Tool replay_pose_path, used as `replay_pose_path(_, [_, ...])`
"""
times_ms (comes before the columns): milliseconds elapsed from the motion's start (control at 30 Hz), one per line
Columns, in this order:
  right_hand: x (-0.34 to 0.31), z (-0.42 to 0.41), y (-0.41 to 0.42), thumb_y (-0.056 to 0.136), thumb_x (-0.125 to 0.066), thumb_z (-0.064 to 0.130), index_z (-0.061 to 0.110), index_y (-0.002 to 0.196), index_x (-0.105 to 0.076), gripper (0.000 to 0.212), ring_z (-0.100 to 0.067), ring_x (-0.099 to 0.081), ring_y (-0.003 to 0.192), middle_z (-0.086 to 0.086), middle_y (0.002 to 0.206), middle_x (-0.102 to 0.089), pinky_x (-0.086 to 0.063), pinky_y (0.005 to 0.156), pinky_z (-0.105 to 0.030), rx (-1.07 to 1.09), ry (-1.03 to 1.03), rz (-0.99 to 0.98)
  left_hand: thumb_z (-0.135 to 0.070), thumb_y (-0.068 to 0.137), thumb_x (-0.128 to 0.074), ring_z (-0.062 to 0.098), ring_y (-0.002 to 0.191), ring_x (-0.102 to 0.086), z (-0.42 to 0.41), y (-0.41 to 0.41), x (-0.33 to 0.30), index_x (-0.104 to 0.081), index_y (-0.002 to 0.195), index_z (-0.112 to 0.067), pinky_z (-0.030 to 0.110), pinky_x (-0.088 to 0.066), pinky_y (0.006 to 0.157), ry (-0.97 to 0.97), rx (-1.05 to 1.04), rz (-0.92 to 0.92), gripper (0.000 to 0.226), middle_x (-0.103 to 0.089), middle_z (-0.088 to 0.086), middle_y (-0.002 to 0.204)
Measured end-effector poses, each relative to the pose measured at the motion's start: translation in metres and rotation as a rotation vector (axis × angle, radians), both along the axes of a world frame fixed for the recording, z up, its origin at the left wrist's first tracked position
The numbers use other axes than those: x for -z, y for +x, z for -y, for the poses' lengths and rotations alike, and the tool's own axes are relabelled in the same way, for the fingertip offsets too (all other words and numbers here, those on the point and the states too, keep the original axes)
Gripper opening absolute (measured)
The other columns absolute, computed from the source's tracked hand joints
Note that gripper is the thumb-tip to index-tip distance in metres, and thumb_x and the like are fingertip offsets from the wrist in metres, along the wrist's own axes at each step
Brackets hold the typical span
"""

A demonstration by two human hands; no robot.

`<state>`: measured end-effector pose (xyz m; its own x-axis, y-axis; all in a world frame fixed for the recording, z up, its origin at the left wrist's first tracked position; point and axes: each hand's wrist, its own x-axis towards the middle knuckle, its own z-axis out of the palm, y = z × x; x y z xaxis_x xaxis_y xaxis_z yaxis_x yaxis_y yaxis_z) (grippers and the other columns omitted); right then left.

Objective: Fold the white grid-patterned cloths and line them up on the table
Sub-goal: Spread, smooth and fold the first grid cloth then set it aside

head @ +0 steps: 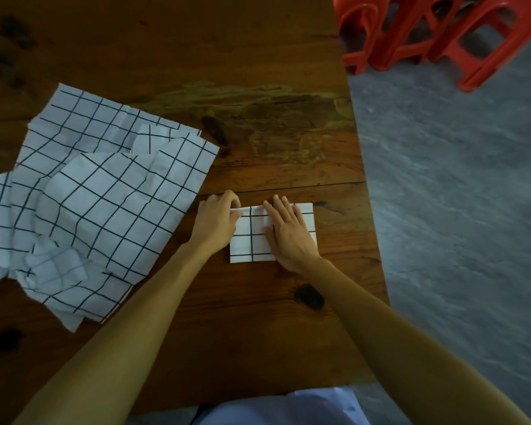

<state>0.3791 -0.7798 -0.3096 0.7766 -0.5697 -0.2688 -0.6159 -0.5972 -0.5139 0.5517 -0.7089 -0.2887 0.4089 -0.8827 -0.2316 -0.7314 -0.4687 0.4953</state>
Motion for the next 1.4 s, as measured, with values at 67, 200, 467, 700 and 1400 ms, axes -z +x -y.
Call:
replay_pose_path(67, [-0.006, -0.001, 0.008, 0.104, -0.036, 0.025, 0.014, 0.151, -0.026, 0.049, -0.025, -0.008, 0.149, -0.010, 0.158, -0.025, -0.002, 0.122, -0.043, 0.057, -0.040, 0.085, -0.021, 0.092, -0.059, 0.009, 0.093, -0.050, -0.001, 0.002, -0.006, -0.054, 0.104, -0.019, 0.026, -0.042, 0.079, -0.049, 0.020, -0.110, 0.014, -0.057, -0.005, 0.099])
replay_pose_path(200, [-0.019, 0.002, 0.033, 0.099, -0.049, 0.015, 0.016, 0.137, -0.052, 0.038, -0.030, -0.040, 0.134, -0.009, 0.134, -0.058, -0.022, 0.116, -0.044, 0.170, -0.026, 0.187, -0.016, 0.090, -0.061, 0.005, 0.087, -0.054, -0.003, 0.001, -0.025, -0.055, 0.108, -0.022, 0.022, -0.046, 0.074, -0.157, 0.042, -0.204, 0.020, -0.057, -0.010, 0.096])
replay_pose_path(467, [-0.085, 0.005, 0.046, 0.101, -0.049, 0.018, 0.013, 0.115, -0.065, 0.022, -0.008, -0.061, 0.083, -0.001, 0.103, -0.067, -0.051, 0.067, -0.020, 0.514, 0.397, 0.407, -0.026, 0.094, -0.056, 0.002, 0.079, -0.055, -0.034, 0.014, -0.063, -0.060, 0.105, -0.019, 0.016, -0.043, 0.065, -0.231, -0.158, -0.290, 0.014, -0.059, -0.010, 0.089])
replay_pose_path(700, [-0.138, -0.018, 0.044, 0.097, -0.057, 0.031, 0.019, 0.107, -0.067, 0.018, -0.009, -0.066, 0.089, 0.008, 0.094, -0.070, -0.055, 0.077, -0.028, 0.487, 0.373, 0.580, -0.024, 0.090, -0.064, 0.003, 0.081, -0.060, -0.063, 0.016, -0.114, -0.065, 0.091, -0.023, 0.016, -0.048, 0.071, -0.478, -0.267, -0.276, 0.002, -0.065, -0.011, 0.085])
replay_pose_path(1400, [-0.190, -0.073, 0.035, 0.100, -0.051, 0.020, 0.013, 0.103, -0.072, 0.022, -0.010, -0.068, 0.085, -0.001, 0.092, -0.074, -0.056, 0.073, -0.024, 0.510, 0.346, 0.813, -0.016, 0.082, -0.073, 0.016, 0.075, -0.067, -0.117, 0.022, -0.181, -0.069, 0.087, -0.011, 0.020, -0.055, 0.070, -0.721, -0.286, -0.434, 0.008, -0.068, 0.000, 0.081])
